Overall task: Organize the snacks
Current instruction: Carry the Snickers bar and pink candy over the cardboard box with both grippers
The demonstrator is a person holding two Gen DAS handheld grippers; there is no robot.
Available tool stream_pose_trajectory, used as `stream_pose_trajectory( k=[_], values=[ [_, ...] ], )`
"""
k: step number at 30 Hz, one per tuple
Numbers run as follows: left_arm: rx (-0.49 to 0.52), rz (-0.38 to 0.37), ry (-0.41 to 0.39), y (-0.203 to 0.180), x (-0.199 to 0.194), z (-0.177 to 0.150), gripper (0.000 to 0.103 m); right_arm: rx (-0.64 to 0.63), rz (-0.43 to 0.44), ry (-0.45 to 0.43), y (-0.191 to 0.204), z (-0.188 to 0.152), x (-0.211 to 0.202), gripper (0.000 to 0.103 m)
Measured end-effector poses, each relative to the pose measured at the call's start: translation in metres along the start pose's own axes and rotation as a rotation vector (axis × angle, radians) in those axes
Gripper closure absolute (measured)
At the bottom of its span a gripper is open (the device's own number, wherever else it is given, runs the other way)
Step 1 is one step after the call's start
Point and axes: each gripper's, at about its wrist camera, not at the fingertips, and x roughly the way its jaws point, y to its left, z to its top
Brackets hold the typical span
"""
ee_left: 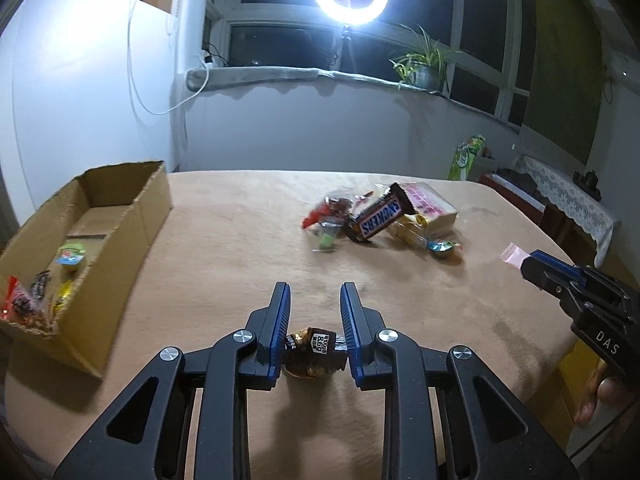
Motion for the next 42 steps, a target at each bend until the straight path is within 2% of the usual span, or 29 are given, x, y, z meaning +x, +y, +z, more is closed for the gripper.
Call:
stream_pose_trajectory(
  k=[9,11,14,16,20,23,32,42],
  values=[
    [-0.016,0.041,0.083,0.017,0.006,-0.038,0.079,0.005,0.016,0.011,0.003,-0.004,0.0,0.084],
    [-0.029,0.013,0.062,0.019,0.003,-0.044,0.079,0.01,0.023,0.015,0.002,-0.006,0.002,0.085],
    [0.007,0.025,0.071,0.012,0.004,-0.042,0.077,0.017,0.035,0.025,0.001,-0.01,0.007,0.084],
    [0.035,0.033,0.096,0.008,0.009,-0.041,0.072,0.019,0.044,0.03,0.001,-0.012,0.009,0.085],
    [0.068,0.053,0.144,0.004,0.022,-0.045,0.071,0.032,0.048,0.034,-0.003,-0.015,0.011,0.085],
    [0.061,0.055,0.138,0.005,0.02,-0.043,0.076,0.042,0.046,0.034,-0.009,-0.017,0.011,0.085],
    [0.02,0.063,0.064,0.011,-0.007,-0.025,0.077,0.043,0.049,0.023,-0.012,-0.015,0.008,0.085],
    [-0.017,0.11,-0.023,0.039,-0.048,0.0,0.077,-0.011,0.069,0.002,0.015,0.007,0.007,0.085]
  ],
)
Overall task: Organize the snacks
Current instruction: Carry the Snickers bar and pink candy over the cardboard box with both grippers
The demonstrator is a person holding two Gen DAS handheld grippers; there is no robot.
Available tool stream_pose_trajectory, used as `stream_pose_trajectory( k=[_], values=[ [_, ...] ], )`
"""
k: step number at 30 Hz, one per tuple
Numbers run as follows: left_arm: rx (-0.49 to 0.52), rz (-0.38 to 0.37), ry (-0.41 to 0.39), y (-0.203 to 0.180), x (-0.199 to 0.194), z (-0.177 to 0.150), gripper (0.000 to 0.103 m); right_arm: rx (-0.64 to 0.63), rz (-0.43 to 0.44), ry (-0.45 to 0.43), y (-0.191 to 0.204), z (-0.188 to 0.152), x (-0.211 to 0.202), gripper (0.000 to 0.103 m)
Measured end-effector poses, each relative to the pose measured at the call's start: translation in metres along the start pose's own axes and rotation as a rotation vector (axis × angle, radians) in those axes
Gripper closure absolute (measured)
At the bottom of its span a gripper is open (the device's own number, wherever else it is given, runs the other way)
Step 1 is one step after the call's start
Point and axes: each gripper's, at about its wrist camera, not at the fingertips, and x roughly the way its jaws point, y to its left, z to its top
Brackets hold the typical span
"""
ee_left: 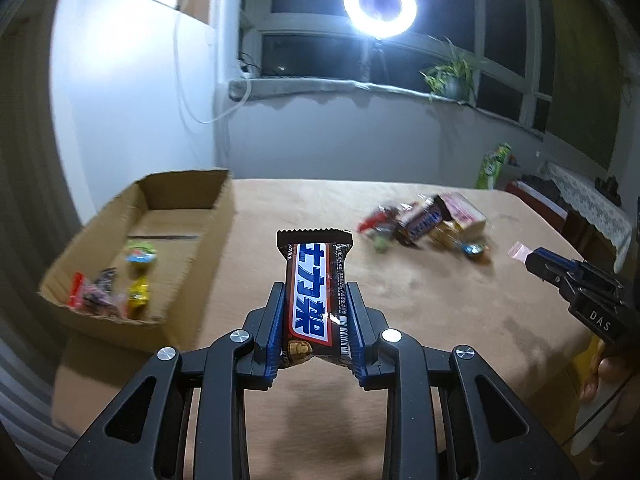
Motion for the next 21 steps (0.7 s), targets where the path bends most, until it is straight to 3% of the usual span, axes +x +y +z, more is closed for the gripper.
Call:
stream_pose_trajectory(
  k=[11,21],
  values=[
    [-0.093,0.079,-0.043,0.073,-0.01,0.007,0.077,-0.113,0.077,-0.007,0.07,0.037,0.03,0.084],
    [-0.149,0.124,-0.044,0.135,0.005,0.013,0.077,-0.233,0.214,-0.017,0.168,0.073,0.078,0.084]
  ],
)
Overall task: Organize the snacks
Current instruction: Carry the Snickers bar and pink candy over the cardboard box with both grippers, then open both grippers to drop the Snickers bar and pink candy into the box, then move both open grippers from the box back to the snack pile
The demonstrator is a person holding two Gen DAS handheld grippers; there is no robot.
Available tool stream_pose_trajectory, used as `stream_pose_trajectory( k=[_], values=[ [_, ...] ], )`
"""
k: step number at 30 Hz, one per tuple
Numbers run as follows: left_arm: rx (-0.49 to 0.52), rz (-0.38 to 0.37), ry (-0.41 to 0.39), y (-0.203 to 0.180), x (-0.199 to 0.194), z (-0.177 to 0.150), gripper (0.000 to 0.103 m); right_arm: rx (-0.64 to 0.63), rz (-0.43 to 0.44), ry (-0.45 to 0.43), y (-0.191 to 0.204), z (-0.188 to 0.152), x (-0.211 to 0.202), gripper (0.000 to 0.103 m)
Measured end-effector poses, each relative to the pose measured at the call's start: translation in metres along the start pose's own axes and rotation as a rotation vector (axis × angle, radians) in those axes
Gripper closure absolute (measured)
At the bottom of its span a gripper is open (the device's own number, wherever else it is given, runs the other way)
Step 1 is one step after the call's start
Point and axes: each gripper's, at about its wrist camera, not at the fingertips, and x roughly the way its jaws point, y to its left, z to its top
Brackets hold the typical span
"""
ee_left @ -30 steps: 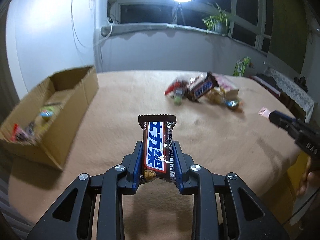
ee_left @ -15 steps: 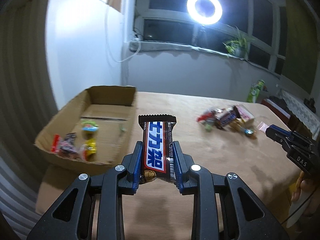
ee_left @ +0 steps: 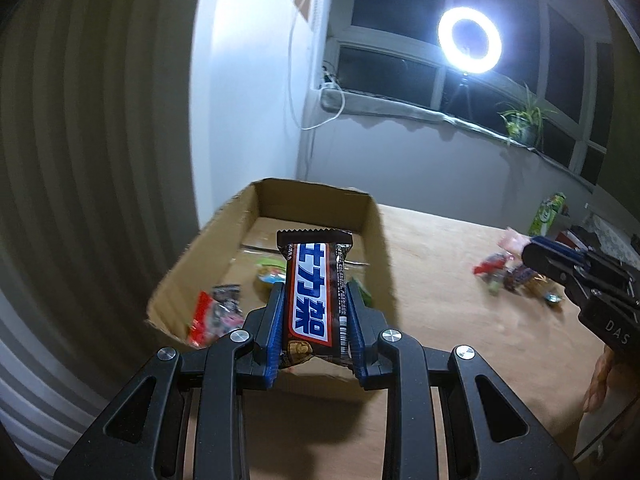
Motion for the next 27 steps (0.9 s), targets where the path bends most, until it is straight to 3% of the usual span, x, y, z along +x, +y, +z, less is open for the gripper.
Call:
stream_pose_trajectory(
  k=[9,10,12,14,21,27],
  values=[
    [-0.034,0.031,0.046,0.029,0.038,0.005,0.076,-0.046,0.134,-0.038,0.052,0.05,0.081,0.084],
    [-0.052,0.048,0.058,0.032,0.04,0.003,0.075,-0.044,0.158,-0.003,0.055,0.052,0.095,0.078],
    [-0.077,0.064,0.064,0.037,0.038,-0.001,0.049,-0.036,0.168,0.046,0.057,0.049,0.112,0.074],
    [-0.094,0.081,0.023,0.04,0.024,-0.006,0.034,-0.014,0.152,0.04,0.051,0.041,0.109,0.057],
    [-0.109,0.091,0.007,0.036,0.006,-0.012,0.033,0.035,0.102,0.075,0.032,0.01,0.091,0.052],
    [-0.108,0.091,-0.004,0.024,-0.014,-0.011,0.032,0.062,0.076,0.049,0.028,-0.003,0.06,0.035]
  ],
)
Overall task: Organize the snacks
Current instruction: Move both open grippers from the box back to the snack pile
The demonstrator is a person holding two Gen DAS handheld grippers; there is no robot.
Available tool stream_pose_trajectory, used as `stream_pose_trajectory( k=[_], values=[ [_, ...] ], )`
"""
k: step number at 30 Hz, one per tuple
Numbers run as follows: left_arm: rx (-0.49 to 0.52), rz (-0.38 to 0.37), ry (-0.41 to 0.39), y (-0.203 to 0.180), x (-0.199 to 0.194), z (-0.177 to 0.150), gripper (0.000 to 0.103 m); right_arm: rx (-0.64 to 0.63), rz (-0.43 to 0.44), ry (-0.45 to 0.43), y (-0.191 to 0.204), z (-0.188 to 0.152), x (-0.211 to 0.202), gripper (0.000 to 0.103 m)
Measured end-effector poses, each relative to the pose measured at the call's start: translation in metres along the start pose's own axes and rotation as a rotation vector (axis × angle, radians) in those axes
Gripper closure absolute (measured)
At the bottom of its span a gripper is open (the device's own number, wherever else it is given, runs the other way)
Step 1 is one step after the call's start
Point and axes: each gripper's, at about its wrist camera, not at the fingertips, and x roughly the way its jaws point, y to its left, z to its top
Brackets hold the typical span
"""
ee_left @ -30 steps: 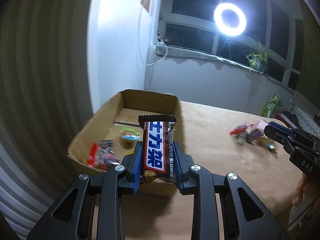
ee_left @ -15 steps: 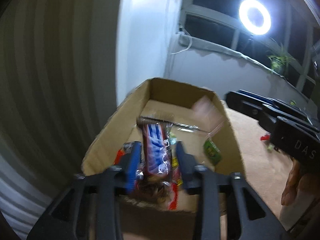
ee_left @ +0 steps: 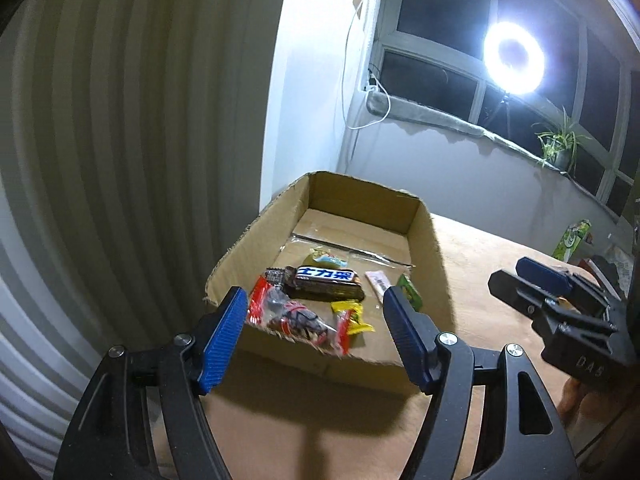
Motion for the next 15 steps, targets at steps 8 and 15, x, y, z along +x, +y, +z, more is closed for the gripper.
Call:
stream_pose_trajectory(
  k=[8,15],
  values=[
    [0.044,-0.011,-0.01,-0.021,-0.024,-0.004,0.027,0.03,-0.019,-0.017,-0.004,-0.016,-0.035,0.021],
    [0.091,-0.03,-0.011,-0.044,-0.031,-0.003,0.027,0.053,-0.037,-0.023,-0.018,-0.029,-0.058,0.021]
  ],
)
